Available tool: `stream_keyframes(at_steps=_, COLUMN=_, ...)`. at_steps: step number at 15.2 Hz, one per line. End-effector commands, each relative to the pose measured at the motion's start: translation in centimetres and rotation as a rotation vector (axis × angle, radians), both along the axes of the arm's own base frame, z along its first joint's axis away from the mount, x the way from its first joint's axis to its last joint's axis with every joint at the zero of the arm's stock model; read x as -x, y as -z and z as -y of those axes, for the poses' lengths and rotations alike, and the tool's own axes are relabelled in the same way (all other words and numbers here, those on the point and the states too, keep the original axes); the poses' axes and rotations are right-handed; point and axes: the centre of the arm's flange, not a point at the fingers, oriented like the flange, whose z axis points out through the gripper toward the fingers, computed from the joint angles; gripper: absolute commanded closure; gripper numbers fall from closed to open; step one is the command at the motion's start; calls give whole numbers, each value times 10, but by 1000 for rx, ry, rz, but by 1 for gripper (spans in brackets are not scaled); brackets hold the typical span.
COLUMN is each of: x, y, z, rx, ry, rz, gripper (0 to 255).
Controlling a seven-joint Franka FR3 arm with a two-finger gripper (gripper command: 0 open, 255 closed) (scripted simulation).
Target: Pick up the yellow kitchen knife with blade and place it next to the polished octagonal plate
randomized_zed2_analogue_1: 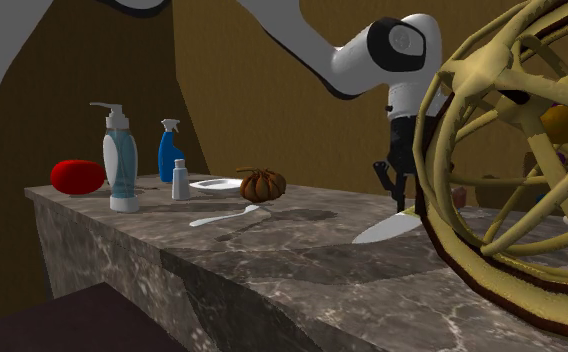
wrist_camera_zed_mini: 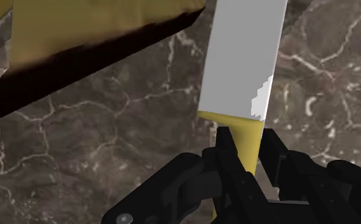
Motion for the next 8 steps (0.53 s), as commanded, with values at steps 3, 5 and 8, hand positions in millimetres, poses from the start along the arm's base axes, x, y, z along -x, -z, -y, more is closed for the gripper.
stream_keyframes(at_steps=3, x=0, y=-22, z=0, rx=0, ry=0, rz=0, gripper=255)
stream_keyframes(at_steps=5, x=0, y=-33, z=0, rx=0, ry=0, rz=0, gripper=255)
stream_keyframes(at_steps=8, x=0, y=-49, z=0, rx=0, ry=0, rz=0, gripper=255)
